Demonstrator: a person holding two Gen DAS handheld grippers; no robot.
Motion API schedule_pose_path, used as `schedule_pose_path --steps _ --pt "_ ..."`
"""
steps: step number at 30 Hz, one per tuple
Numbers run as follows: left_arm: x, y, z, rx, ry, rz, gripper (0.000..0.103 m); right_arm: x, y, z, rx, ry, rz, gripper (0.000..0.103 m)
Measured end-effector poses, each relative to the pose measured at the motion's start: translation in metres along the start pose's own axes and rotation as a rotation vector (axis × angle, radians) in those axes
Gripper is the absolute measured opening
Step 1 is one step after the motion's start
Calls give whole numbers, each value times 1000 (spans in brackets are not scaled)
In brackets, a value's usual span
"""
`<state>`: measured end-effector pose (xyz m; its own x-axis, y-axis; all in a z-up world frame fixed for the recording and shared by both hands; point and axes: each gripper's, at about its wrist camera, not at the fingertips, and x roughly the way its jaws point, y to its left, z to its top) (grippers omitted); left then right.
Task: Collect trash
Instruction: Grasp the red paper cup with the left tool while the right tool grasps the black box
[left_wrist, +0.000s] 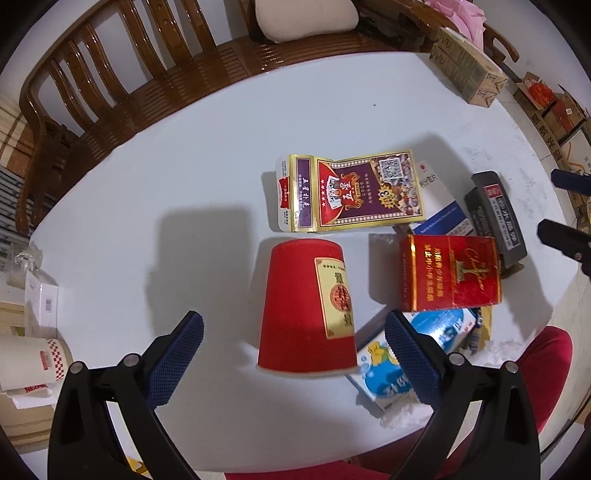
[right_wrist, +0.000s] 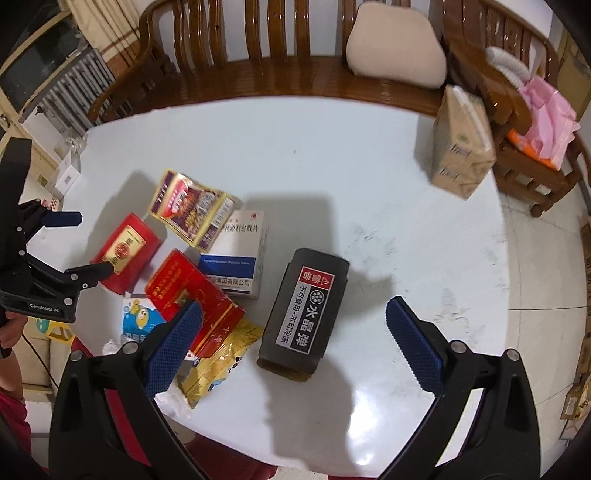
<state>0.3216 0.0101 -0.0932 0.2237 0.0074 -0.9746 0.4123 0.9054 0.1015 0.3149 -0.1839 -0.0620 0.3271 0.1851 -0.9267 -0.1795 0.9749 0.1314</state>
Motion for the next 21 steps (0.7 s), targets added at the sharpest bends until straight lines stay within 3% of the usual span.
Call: schedule_pose_path --steps 12,16,21 --pt "36 9 10 -12 46 -36 96 52 -11 6 43 102 7 90" --pt "45 11 10 -26 56 -54 96 69 -17 5 64 142 -2 69" --pt "54 12 11 -28 67 -57 95 72 -12 5 29 137 -42 62"
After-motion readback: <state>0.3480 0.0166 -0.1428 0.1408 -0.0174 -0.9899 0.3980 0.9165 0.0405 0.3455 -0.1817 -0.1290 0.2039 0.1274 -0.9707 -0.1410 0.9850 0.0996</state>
